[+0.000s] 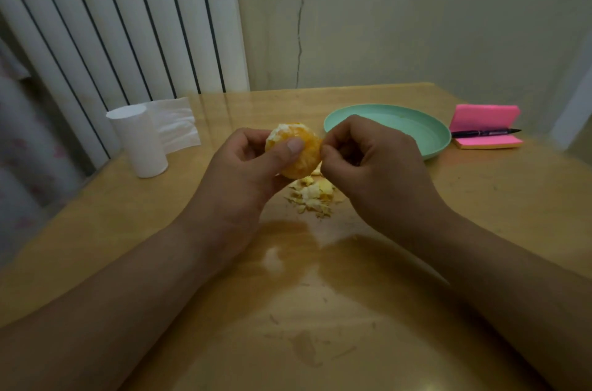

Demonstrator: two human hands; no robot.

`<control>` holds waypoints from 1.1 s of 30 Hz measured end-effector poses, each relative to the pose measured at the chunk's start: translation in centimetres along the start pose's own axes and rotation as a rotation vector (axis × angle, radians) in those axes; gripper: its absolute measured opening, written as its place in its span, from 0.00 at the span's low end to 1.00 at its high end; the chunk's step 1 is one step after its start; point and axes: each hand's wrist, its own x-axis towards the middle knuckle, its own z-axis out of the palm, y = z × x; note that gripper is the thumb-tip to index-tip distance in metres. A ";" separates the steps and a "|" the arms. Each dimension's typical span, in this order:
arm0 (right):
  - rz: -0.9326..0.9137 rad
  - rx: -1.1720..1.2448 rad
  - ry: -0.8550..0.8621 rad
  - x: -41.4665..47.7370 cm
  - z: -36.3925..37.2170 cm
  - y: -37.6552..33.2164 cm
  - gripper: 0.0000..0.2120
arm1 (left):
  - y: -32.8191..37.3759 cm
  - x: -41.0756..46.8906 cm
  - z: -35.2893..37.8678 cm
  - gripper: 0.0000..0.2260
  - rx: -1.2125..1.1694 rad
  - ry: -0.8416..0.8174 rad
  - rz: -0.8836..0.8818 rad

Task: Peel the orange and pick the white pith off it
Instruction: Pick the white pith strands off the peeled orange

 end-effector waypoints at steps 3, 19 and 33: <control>0.062 0.083 -0.013 0.1 0.0 0.5 0.02 | 0.2 0.0 0.0 0.22 -0.154 -0.037 -0.085; 0.052 0.069 -0.097 -0.3 0.3 0.8 0.02 | 0.3 -0.4 -0.4 0.22 0.281 0.015 0.138; -0.069 0.009 -0.105 -0.1 -0.7 -0.8 0.09 | -0.1 -0.6 -1.0 0.27 1.025 -0.016 0.559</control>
